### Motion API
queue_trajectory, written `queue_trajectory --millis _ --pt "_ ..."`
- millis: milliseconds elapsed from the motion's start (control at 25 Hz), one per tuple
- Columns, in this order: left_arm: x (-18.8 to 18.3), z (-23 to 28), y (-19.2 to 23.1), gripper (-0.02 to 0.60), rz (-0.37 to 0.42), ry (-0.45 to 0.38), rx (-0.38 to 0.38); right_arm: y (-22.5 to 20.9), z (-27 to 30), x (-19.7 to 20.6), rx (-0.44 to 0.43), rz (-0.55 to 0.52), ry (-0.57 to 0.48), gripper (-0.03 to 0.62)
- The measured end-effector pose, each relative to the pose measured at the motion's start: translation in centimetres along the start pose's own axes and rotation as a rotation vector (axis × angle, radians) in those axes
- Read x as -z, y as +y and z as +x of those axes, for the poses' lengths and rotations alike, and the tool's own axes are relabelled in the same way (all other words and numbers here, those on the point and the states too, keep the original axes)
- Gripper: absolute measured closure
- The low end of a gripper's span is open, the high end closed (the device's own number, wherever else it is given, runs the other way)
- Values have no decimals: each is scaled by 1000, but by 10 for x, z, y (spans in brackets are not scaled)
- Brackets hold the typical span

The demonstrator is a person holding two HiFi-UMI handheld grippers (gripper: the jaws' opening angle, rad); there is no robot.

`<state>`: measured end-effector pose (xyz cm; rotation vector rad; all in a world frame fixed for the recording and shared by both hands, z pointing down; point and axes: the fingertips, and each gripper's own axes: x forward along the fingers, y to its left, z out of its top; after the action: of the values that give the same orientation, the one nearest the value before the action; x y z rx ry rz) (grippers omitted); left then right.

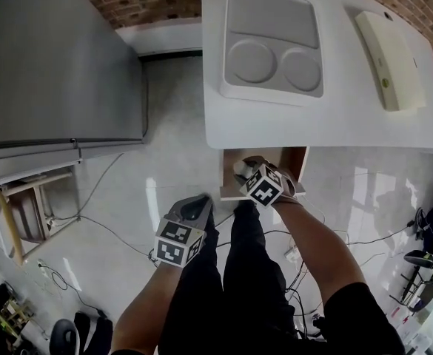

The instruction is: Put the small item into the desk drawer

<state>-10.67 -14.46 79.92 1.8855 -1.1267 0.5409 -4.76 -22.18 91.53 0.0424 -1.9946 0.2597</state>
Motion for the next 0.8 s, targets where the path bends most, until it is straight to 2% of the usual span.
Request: queue_trajectory --millis 200,320,600,800 --pt "21 -8 12 571 -79 -21 -39 -11 38 14 -13 -168 134 422" --pt "34 -13 17 571 -116 -27 -54 -12 53 17 -28 -173 156 422" --pt "55 -25 28 571 -145 -21 -85 -5 71 19 -70 -182 197 421" --pt "42 -41 29 571 -192 -58 -87 11 60 20 -118 -196 232 387"
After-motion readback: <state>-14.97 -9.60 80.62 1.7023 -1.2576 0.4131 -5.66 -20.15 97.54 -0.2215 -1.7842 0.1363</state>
